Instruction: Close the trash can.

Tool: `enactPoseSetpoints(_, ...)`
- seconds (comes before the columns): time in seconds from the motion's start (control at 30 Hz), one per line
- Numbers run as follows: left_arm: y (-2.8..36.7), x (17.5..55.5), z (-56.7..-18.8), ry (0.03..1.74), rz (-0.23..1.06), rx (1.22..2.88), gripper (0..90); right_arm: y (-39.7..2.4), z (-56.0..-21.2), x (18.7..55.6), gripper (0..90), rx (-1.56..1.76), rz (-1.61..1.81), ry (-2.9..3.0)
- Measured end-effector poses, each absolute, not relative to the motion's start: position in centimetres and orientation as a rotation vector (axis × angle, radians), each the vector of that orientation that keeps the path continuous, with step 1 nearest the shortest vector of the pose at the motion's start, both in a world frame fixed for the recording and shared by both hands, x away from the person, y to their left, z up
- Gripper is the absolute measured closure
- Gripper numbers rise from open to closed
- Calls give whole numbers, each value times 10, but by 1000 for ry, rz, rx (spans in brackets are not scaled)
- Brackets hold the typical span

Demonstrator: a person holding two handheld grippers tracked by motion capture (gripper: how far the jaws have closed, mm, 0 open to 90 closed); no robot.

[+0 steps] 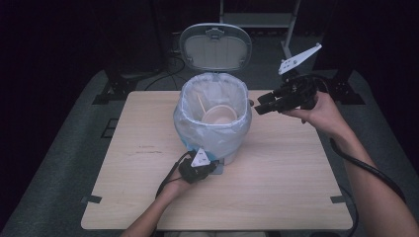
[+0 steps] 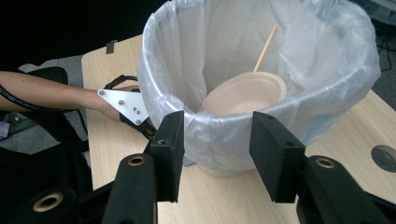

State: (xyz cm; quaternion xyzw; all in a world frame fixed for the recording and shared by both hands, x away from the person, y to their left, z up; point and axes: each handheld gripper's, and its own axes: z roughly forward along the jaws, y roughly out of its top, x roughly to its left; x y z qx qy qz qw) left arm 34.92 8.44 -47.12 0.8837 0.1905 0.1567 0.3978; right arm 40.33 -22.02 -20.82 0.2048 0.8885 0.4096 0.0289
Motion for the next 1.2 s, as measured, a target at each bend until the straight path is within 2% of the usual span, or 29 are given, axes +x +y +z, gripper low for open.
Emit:
enactPoseSetpoints(0.87, 85, 350, -471, 502, 398, 2234, 823, -260, -259, 397, 481, 758, 1341, 2709)
enactPoseSetpoints(0.93, 85, 350, -470, 502, 403, 2240, 796, -262, -263, 397, 472, 770, 1342, 2709)
enactPoseSetpoints(1.07, 86, 346, -466, 488, 374, 2260, 665, -269, -275, 396, 447, 801, 1352, 2696)
enactPoseSetpoints(1.2, 90, 337, -456, 465, 353, 2231, 588, -277, -293, 394, 427, 850, 1363, 2681)
